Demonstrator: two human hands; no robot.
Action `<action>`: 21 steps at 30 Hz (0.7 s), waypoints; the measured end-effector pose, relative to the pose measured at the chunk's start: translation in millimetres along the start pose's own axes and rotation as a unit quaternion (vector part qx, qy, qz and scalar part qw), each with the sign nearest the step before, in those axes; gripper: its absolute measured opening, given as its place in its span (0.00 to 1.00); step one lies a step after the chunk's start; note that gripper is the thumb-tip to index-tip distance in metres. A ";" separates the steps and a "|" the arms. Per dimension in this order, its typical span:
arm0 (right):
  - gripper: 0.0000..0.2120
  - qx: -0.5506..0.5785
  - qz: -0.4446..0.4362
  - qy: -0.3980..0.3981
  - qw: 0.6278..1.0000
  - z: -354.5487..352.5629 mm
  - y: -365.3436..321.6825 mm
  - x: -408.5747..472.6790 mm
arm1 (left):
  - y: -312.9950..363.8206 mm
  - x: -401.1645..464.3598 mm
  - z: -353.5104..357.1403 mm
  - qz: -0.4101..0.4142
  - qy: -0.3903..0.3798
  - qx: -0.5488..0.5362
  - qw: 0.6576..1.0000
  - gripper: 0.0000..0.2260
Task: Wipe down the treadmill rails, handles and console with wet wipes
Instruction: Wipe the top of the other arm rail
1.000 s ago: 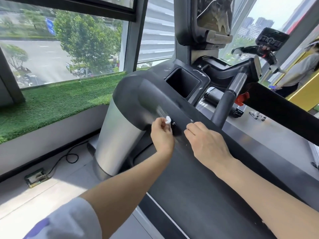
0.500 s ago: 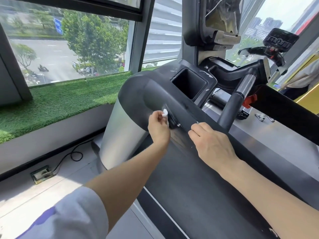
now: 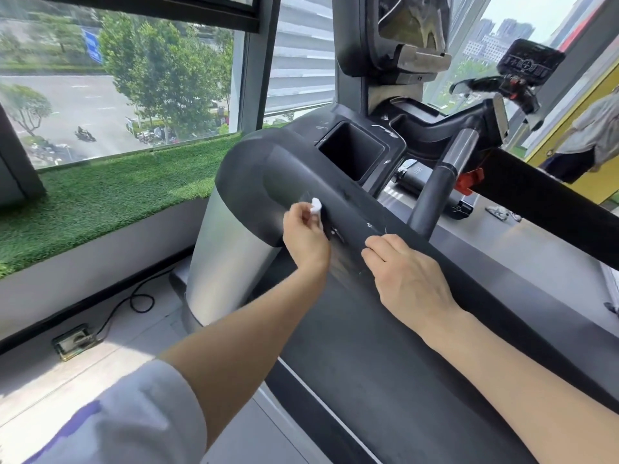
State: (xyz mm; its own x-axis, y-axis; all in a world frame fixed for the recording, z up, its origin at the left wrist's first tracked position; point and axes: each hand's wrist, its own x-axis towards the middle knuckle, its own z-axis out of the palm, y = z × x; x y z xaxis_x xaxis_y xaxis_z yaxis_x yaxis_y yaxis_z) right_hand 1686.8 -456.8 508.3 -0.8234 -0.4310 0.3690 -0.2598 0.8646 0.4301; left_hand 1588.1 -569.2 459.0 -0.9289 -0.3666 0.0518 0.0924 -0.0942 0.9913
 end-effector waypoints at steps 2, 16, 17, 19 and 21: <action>0.11 0.007 0.002 0.000 1.000 0.1 -0.1 -1.9 | -0.4 -4.8 1.9 0.004 0.002 0.007 1.000 0.06; 0.15 0.016 -0.020 -0.017 1.000 -3.9 4.4 -3.6 | -10.6 -45.4 2.7 0.014 -0.036 -0.013 0.999 0.04; 0.15 0.015 -0.020 -0.019 1.000 -3.7 4.4 -3.2 | -13.9 -52.9 1.9 0.023 -0.048 -0.014 0.998 0.04; 0.15 0.011 -0.023 -0.020 0.999 -2.7 5.6 -2.5 | -14.9 -47.4 1.3 0.029 -0.049 -0.013 0.998 0.03; 0.14 0.007 -0.027 -0.014 1.000 -2.9 6.3 -2.3 | -11.1 -26.1 0.7 0.010 -0.031 -0.019 0.999 0.04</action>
State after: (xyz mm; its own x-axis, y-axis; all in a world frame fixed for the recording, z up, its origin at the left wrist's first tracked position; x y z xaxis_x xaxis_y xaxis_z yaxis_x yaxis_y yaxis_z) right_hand 1688.5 -451.1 512.5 -0.8217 -0.4695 0.3232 -0.3103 0.8441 0.4373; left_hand 1611.2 -557.9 446.7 -0.9472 -0.3106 0.0800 0.1232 -0.1221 0.9848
